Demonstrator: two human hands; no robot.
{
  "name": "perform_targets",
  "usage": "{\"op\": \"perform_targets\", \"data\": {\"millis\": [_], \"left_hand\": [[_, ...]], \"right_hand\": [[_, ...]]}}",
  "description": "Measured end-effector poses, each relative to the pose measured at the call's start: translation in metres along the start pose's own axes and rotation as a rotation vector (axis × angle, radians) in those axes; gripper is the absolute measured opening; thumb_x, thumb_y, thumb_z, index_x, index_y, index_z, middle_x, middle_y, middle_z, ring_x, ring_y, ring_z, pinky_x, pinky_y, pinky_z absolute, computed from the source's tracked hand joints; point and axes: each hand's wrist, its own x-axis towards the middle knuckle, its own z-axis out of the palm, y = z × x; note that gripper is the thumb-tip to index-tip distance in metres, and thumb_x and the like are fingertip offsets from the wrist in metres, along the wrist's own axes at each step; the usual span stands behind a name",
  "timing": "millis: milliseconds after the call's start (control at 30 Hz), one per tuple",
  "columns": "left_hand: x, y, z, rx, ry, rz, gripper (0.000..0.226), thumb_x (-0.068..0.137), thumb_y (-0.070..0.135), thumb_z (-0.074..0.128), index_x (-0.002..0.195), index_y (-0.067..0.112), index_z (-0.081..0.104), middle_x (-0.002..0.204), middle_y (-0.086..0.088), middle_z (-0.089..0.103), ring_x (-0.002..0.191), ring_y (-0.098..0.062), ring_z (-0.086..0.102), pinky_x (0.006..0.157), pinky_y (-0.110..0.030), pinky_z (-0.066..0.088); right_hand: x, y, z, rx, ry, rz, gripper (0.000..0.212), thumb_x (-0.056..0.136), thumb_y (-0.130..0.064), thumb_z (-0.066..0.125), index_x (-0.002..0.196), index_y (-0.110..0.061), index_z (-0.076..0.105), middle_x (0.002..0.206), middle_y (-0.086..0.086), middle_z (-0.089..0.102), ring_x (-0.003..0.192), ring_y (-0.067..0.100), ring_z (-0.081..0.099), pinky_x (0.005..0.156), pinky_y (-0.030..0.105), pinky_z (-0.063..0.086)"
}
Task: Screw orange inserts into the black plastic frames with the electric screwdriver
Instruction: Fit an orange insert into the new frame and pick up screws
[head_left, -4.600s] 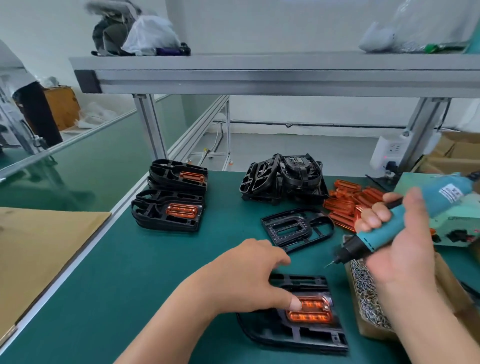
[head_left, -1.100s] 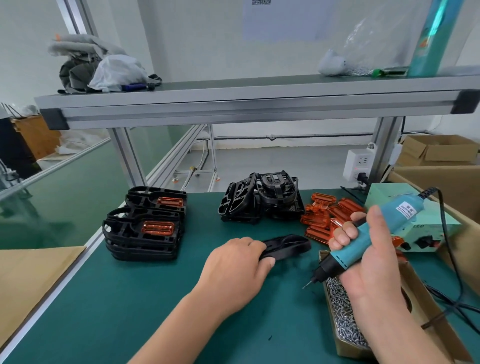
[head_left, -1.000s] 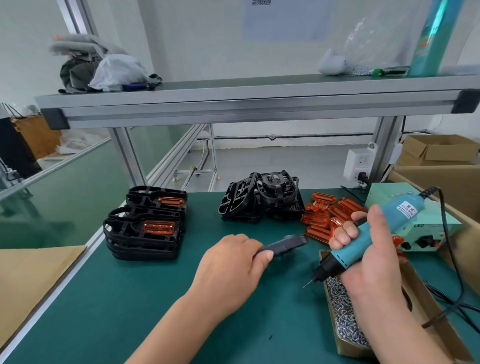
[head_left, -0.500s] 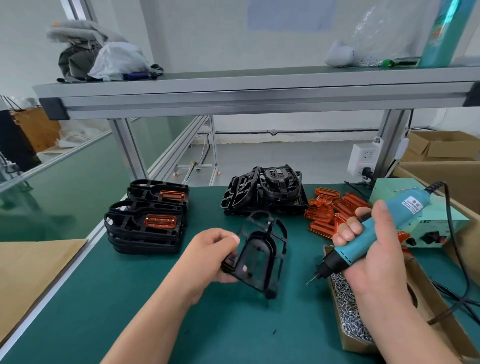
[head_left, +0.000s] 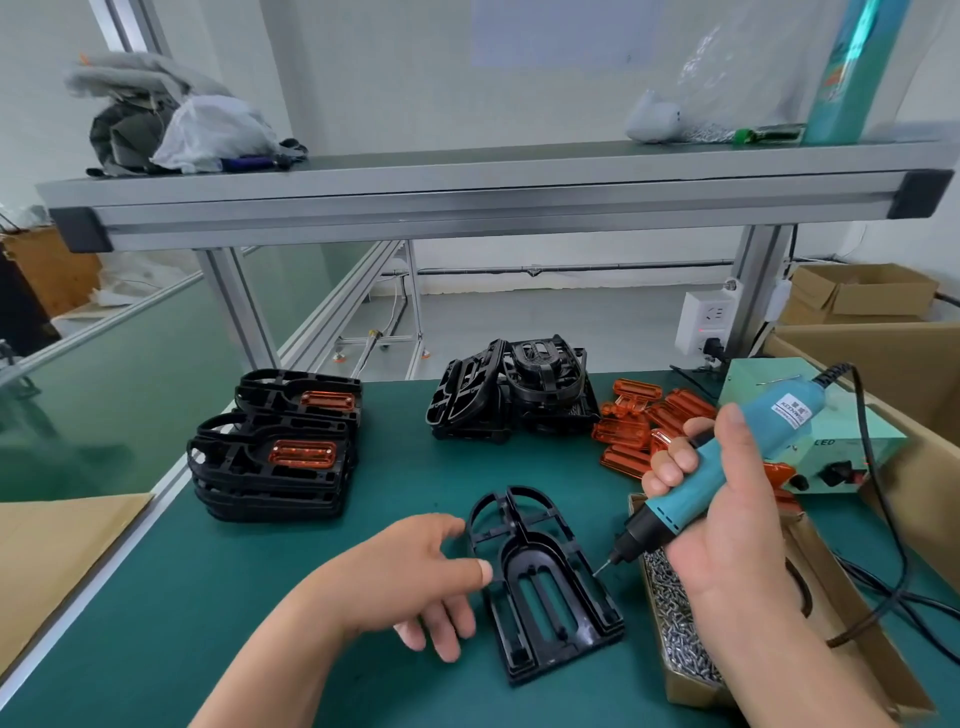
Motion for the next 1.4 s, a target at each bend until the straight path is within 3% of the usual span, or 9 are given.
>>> {"op": "perform_targets", "data": {"millis": [133, 233, 333, 500, 700, 933, 1100, 1267, 1400], "left_hand": [[0.009, -0.007, 0.003, 0.269, 0.338, 0.079, 0.059, 0.095, 0.036, 0.053, 0.152, 0.027, 0.043, 0.083, 0.005, 0.074, 0.066, -0.009, 0.070, 0.061, -0.026, 0.054], [0.014, -0.008, 0.007, 0.524, 0.524, 0.217, 0.068, 0.093, 0.023, 0.048, 0.158, 0.034, 0.035, 0.112, 0.022, 0.054, 0.105, -0.004, 0.058, 0.096, -0.024, 0.048], [0.016, -0.010, 0.010, 0.632, 0.446, 0.326, 0.086, 0.087, 0.006, 0.045, 0.163, 0.040, 0.022, 0.155, 0.022, 0.024, 0.149, -0.004, 0.021, 0.121, -0.018, 0.020], [0.017, -0.011, 0.017, 0.686, 0.258, 0.382, 0.094, 0.086, -0.002, 0.041, 0.159, 0.053, 0.019, 0.166, 0.030, 0.002, 0.154, 0.006, 0.001, 0.127, -0.021, 0.011], [0.017, -0.015, 0.012, 0.705, 0.297, 0.395, 0.081, 0.084, 0.021, 0.052, 0.155, 0.050, 0.027, 0.157, 0.034, 0.010, 0.148, 0.008, 0.013, 0.116, -0.011, 0.019], [0.006, -0.008, 0.010, 0.706, 0.332, 0.414, 0.076, 0.068, 0.074, 0.069, 0.137, 0.059, 0.039, 0.132, 0.035, 0.023, 0.131, 0.012, 0.027, 0.100, -0.020, 0.043], [-0.001, -0.001, 0.008, 0.672, 0.277, 0.388, 0.074, 0.057, 0.084, 0.076, 0.117, 0.051, 0.048, 0.155, 0.045, -0.002, 0.144, 0.017, 0.007, 0.109, -0.026, 0.035], [0.007, -0.002, 0.018, 0.725, 0.257, 0.458, 0.119, 0.056, 0.098, 0.067, 0.156, 0.055, 0.018, 0.162, 0.042, -0.013, 0.146, 0.019, -0.021, 0.123, -0.021, 0.002], [0.014, -0.005, 0.023, 0.787, 0.269, 0.472, 0.124, 0.057, 0.105, 0.057, 0.160, 0.053, 0.013, 0.157, 0.039, 0.005, 0.150, 0.009, -0.001, 0.127, -0.032, 0.016]], "right_hand": [[0.001, 0.000, 0.000, 0.000, -0.001, 0.000, 0.032, 0.098, -0.050, 0.070, 0.088, -0.021, 0.065, 0.070, -0.004, 0.048, 0.057, 0.011, 0.047, 0.053, 0.023, 0.047], [0.001, 0.000, 0.000, 0.006, 0.000, 0.007, 0.031, 0.099, -0.050, 0.069, 0.088, -0.020, 0.065, 0.069, -0.003, 0.048, 0.057, 0.011, 0.047, 0.053, 0.023, 0.046], [0.001, 0.001, -0.002, 0.000, -0.007, 0.006, 0.031, 0.099, -0.050, 0.069, 0.090, -0.020, 0.064, 0.070, -0.003, 0.049, 0.058, 0.011, 0.047, 0.054, 0.023, 0.047], [0.001, 0.001, -0.002, -0.012, -0.012, 0.004, 0.032, 0.098, -0.050, 0.070, 0.091, -0.019, 0.063, 0.070, -0.003, 0.048, 0.058, 0.012, 0.047, 0.054, 0.024, 0.047], [0.000, 0.000, 0.000, -0.015, -0.003, 0.003, 0.031, 0.099, -0.048, 0.068, 0.091, -0.019, 0.063, 0.070, -0.002, 0.047, 0.058, 0.012, 0.046, 0.053, 0.024, 0.046], [-0.001, -0.001, 0.003, -0.002, 0.018, 0.014, 0.030, 0.098, -0.047, 0.067, 0.088, -0.018, 0.062, 0.068, -0.001, 0.046, 0.057, 0.013, 0.045, 0.052, 0.024, 0.045], [-0.001, -0.001, 0.003, 0.001, 0.023, 0.018, 0.031, 0.099, -0.046, 0.067, 0.088, -0.018, 0.062, 0.069, -0.001, 0.046, 0.057, 0.013, 0.044, 0.052, 0.025, 0.045], [0.000, 0.000, 0.002, -0.002, 0.015, 0.019, 0.030, 0.100, -0.046, 0.067, 0.089, -0.018, 0.062, 0.069, -0.001, 0.046, 0.058, 0.013, 0.045, 0.052, 0.025, 0.045], [-0.001, -0.001, 0.002, 0.015, 0.017, 0.027, 0.031, 0.100, -0.046, 0.066, 0.089, -0.017, 0.062, 0.069, 0.000, 0.046, 0.058, 0.014, 0.044, 0.052, 0.025, 0.045]]}}
